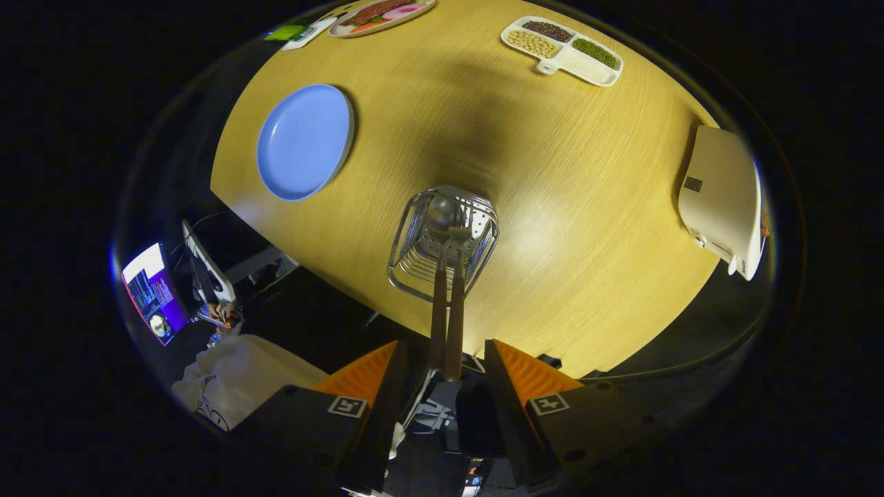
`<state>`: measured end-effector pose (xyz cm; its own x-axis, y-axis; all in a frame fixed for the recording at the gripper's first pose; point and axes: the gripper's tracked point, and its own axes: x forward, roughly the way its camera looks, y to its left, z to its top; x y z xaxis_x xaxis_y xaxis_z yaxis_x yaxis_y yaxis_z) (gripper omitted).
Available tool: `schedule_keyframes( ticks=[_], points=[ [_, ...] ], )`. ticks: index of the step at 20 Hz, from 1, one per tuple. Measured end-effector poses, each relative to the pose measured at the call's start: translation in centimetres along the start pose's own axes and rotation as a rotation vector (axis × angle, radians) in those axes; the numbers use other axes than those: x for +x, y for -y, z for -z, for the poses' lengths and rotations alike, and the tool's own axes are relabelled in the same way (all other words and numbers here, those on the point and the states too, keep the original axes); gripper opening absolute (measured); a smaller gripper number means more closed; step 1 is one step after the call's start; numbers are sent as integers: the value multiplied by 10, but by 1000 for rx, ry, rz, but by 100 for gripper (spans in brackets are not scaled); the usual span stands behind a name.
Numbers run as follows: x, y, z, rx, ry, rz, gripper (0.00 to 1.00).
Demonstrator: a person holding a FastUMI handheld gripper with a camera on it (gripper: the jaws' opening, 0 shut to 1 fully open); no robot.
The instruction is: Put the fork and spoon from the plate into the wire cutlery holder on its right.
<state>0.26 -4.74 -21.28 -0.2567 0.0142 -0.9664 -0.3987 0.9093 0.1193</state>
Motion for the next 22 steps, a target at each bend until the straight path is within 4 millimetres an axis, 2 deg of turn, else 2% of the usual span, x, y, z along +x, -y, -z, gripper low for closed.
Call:
schedule_keyframes(
  ticks=[2, 3, 5, 9, 12, 15, 19, 22],
  points=[
    [-7, -10, 0, 13, 78, -30, 83],
    [-11, -16, -1, 21, 127, -42, 94],
    [-22, -25, -2, 45, 237, -60, 100],
    [-41, -38, 5, 120, 408, -85, 100],
    [-50, -33, 10, 123, 537, 3, 100],
    [-65, -58, 19, 187, 679, -27, 100],
    [-81, -68, 42, 283, 838, 22, 99],
    [-80, -82, 58, 303, 889, 44, 100]
  ],
)
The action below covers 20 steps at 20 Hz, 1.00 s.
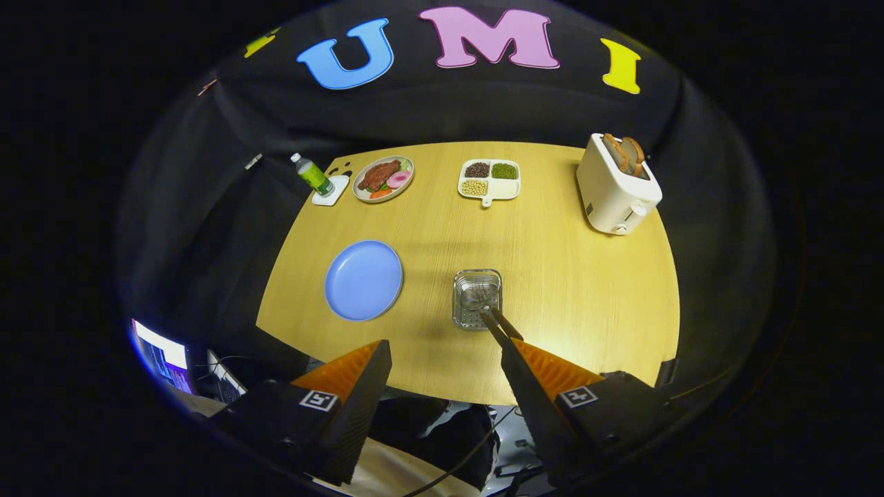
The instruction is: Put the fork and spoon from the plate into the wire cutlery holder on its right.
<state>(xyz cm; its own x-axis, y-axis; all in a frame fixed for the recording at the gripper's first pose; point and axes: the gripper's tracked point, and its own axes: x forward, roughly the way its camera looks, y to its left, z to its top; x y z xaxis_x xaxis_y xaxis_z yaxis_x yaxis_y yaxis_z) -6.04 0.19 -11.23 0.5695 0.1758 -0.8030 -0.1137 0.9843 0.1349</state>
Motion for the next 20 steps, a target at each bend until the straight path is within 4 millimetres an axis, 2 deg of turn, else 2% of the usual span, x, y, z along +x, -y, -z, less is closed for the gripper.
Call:
schedule_keyframes(
  ticks=[3, 7, 10, 14, 19, 20],
  points=[
    [-3, -9, -6, 5, 68, 10, 99],
    [-17, -30, -31, 3, 188, -33, 99],
    [-40, -44, -65, 11, 309, -79, 99],
    [-65, -45, -116, -25, 500, -86, 99],
    [-98, -57, -161, -59, 685, -138, 99],
    [-106, -55, -169, -79, 721, -127, 99]
  ],
)
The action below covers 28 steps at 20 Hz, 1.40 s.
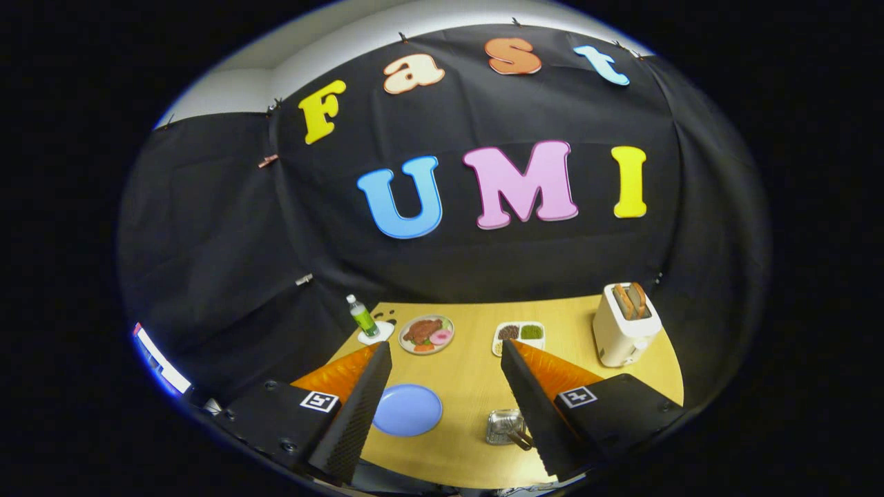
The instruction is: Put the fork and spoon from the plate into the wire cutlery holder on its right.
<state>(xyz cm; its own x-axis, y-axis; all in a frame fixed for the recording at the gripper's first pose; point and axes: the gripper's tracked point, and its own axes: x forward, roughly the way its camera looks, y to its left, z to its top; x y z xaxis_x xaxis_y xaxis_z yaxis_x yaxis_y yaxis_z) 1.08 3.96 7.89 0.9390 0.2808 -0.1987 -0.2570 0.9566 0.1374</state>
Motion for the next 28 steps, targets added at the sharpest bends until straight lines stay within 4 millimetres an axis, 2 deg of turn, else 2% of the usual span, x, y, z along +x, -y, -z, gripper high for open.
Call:
schedule_keyframes(
  ticks=[2, 5, 8, 13, 16, 20, 22, 25, 28],
  points=[
    [-5, 7, -22, -31, 88, 22, 99],
    [-8, 8, -33, -17, 169, 21, 99],
    [-7, 18, -26, -34, 199, 34, 99],
    [3, 28, 1, -91, 215, 70, 99],
    [-2, 29, 7, -183, 288, 100, 99],
    [-17, 14, 13, -265, 397, 95, 98],
    [-24, 11, 9, -262, 437, 102, 97],
    [-32, 21, 3, -212, 482, 145, 96],
    [-30, 39, 14, -142, 446, 198, 96]
  ],
)
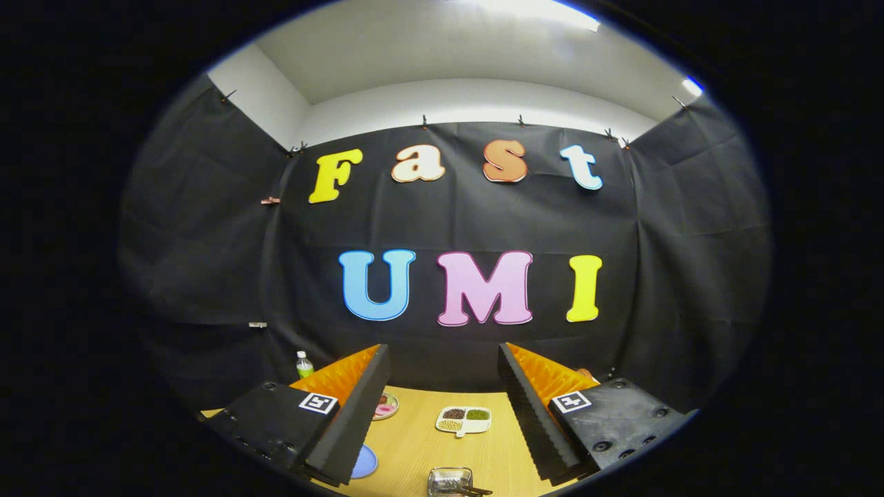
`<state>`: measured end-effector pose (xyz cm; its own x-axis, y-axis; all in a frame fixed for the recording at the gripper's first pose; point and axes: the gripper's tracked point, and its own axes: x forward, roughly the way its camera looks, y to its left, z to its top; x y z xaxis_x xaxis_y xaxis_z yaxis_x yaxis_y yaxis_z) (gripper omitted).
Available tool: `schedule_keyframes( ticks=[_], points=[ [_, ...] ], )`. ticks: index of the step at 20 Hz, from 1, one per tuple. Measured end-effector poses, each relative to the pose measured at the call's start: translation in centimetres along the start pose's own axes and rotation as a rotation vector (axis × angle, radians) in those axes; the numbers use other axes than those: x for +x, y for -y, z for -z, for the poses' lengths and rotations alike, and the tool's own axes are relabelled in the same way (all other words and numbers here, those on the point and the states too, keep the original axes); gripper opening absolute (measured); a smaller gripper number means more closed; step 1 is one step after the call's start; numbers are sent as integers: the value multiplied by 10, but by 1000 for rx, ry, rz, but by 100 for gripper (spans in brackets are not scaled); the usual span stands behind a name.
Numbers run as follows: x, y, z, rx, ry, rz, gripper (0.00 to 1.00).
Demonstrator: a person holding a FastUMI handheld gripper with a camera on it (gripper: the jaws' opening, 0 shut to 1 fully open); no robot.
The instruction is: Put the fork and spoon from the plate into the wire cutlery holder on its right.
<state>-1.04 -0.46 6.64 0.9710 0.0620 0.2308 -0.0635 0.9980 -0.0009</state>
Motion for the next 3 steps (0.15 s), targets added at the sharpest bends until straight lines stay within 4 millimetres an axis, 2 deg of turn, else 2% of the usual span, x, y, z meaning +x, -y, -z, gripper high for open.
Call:
schedule_keyframes(
  ticks=[3],
  points=[
    [2, 18, 23, 38, -97, 58, 97]
  ],
)
